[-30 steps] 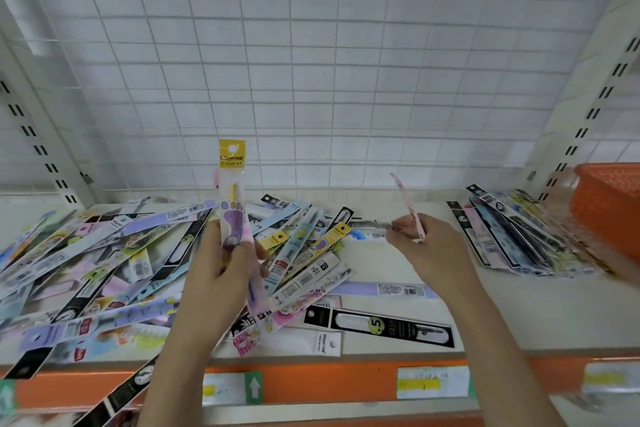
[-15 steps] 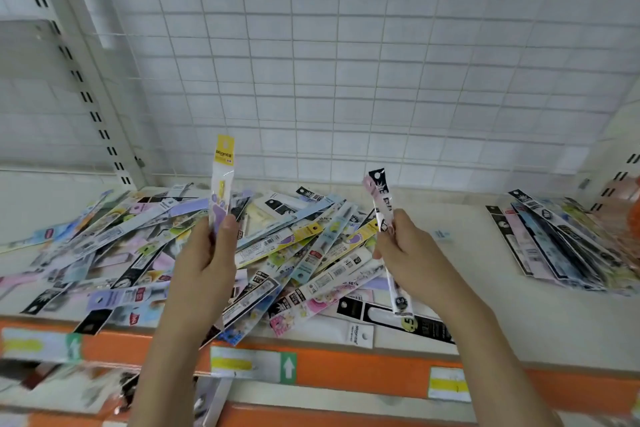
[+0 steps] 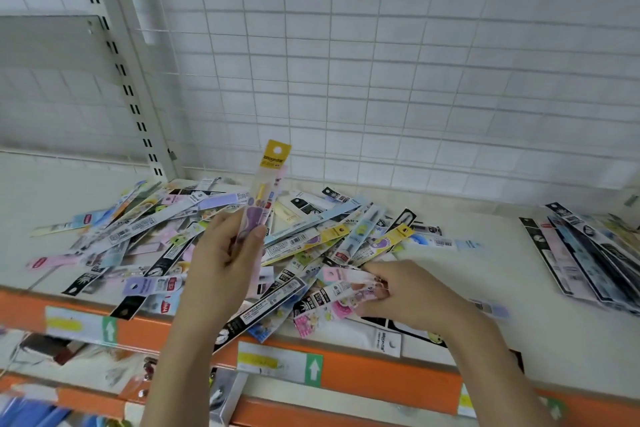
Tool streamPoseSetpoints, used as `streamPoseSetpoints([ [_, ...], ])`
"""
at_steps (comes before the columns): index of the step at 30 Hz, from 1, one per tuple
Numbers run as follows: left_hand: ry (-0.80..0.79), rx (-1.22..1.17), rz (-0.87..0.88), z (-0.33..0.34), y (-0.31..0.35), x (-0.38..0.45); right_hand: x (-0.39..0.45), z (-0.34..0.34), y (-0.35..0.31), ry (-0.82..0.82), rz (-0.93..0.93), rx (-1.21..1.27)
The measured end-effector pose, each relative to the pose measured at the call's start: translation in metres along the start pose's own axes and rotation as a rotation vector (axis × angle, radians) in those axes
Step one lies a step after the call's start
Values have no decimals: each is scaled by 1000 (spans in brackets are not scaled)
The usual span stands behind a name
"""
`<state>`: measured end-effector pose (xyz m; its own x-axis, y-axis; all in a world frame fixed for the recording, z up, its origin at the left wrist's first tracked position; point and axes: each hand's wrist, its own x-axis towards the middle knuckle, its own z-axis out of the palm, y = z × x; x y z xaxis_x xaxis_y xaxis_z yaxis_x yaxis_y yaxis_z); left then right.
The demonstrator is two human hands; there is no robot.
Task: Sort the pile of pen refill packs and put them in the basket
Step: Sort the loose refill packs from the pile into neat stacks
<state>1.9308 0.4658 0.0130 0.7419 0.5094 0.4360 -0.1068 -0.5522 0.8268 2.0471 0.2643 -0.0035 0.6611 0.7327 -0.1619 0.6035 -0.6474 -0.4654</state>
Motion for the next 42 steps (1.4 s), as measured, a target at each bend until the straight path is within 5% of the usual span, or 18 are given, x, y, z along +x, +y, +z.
streamPoseSetpoints([
  [6, 35, -196, -140, 1, 3, 1, 5, -7, 1, 97, -28, -90],
  [17, 79, -230, -137, -3, -1, 4, 10, -15, 1, 393, 16, -143],
  [22, 49, -85, -79, -2, -5, 4, 9, -20, 11, 492, 94, -112],
  [30, -224, 273, -124, 40, 4, 9, -16, -39, 43, 722, 208, 179],
  [42, -485, 807, -73, 119, 11, 0, -47, -32, 68, 706, 297, 135],
])
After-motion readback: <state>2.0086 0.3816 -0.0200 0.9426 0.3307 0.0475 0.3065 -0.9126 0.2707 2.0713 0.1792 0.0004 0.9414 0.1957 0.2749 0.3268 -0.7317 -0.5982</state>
